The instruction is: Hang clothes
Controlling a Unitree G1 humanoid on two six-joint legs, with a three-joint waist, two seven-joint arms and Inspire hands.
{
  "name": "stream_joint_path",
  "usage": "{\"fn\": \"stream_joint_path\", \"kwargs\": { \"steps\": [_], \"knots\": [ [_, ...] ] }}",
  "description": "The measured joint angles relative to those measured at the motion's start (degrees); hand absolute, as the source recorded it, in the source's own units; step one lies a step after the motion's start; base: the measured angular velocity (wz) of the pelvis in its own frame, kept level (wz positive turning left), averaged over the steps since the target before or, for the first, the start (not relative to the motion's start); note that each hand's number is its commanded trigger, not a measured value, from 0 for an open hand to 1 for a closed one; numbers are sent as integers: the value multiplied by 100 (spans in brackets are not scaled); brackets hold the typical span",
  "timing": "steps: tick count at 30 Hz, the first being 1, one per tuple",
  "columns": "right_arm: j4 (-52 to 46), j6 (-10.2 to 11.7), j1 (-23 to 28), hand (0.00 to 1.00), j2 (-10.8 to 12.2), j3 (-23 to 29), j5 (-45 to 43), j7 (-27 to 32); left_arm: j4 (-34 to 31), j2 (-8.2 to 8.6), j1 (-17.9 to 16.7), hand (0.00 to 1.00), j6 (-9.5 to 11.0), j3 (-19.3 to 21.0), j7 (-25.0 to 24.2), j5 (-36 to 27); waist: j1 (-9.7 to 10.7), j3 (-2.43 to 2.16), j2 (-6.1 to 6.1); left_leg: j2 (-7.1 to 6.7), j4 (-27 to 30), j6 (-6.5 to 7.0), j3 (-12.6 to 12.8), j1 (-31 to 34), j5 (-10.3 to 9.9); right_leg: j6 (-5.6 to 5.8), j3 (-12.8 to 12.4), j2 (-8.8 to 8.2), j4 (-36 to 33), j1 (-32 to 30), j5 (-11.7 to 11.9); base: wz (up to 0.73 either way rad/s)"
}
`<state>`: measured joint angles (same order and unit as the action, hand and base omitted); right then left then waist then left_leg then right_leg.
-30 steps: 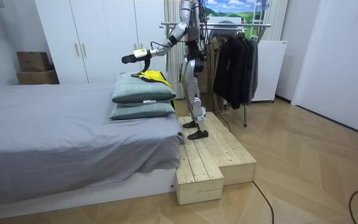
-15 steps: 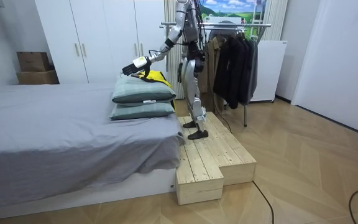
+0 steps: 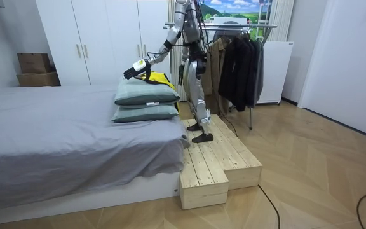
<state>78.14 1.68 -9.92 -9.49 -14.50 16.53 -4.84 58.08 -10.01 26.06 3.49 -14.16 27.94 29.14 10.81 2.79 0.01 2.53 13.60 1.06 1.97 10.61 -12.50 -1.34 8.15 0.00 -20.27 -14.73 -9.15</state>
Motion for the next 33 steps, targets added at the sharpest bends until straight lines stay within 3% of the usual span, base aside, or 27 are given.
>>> {"fn": "stream_joint_path", "kwargs": {
  "steps": [1,2,3,4,6,8,15,17,21,23,25,33],
  "knots": [
    [-11,25,0,0,-6,5,54,34,1,44,1,0,2,-55,-14,-29,-5,55,56,17,-36,-14,-345,-75,29,-9,13,73,-234,-231,-130,-23],
    [-20,57,-55,0,14,-12,98,74,2,20,2,0,20,-54,-52,-38,-95,37,20,-1,31,-27,-505,-26,21,-171,-153,124,397,-407,57,-34],
    [-17,76,-104,0,27,-43,106,79,4,-25,5,0,20,-47,-85,-41,-129,20,-38,-58,87,-76,-513,3,-14,-196,-185,97,771,-477,471,-37],
    [-19,87,-162,0,-32,-199,113,98,33,-49,-6,0,20,-24,-165,-25,-101,54,86,-20,125,-154,-490,22,-113,-259,-69,97,782,-526,769,-8],
    [-5,98,-160,0,-30,-307,114,81,55,-37,-13,0,23,-27,-261,-26,-38,50,127,14,30,-258,-144,46,-35,-266,-110,85,770,-452,775,15],
    [-9,124,-155,0,-26,-435,108,-26,52,-40,14,0,61,-36,-270,-15,9,48,105,78,-224,-149,120,-19,138,-231,-165,117,767,-362,751,24],
    [-7,123,-110,0,-54,-426,93,-216,39,-31,-52,0,69,-58,-448,19,6,31,85,-58,-145,-118,224,-134,169,-172,-125,54,887,-123,679,6],
    [-3,121,-95,0,-59,-378,99,-242,36,2,-78,0,69,-79,-558,22,46,0,117,-56,-119,-105,267,-134,177,-161,-114,29,875,-98,667,13],
    [-3,130,-83,0,-80,-382,103,-292,35,23,-93,0,72,-185,-624,22,49,-18,144,-59,-83,-105,266,-187,178,-173,-100,29,850,-40,675,2],
    [-2,127,-67,0,-87,-388,100,-309,35,35,-109,0,73,-244,-639,24,52,-70,179,-55,-83,-106,267,-228,178,-176,-102,20,832,-8,677,0],
    [-1,129,-56,0,-112,-388,99,-344,35,37,-113,0,74,-256,-655,23,59,-90,208,-57,-78,-105,273,-258,182,-188,-102,19,830,20,686,0],
    [-6,128,13,0,-129,-326,74,-369,17,23,-127,0,73,-241,-723,19,64,-101,215,-40,-42,-110,299,-393,188,-190,-93,15,849,168,688,0]
  ]
}}
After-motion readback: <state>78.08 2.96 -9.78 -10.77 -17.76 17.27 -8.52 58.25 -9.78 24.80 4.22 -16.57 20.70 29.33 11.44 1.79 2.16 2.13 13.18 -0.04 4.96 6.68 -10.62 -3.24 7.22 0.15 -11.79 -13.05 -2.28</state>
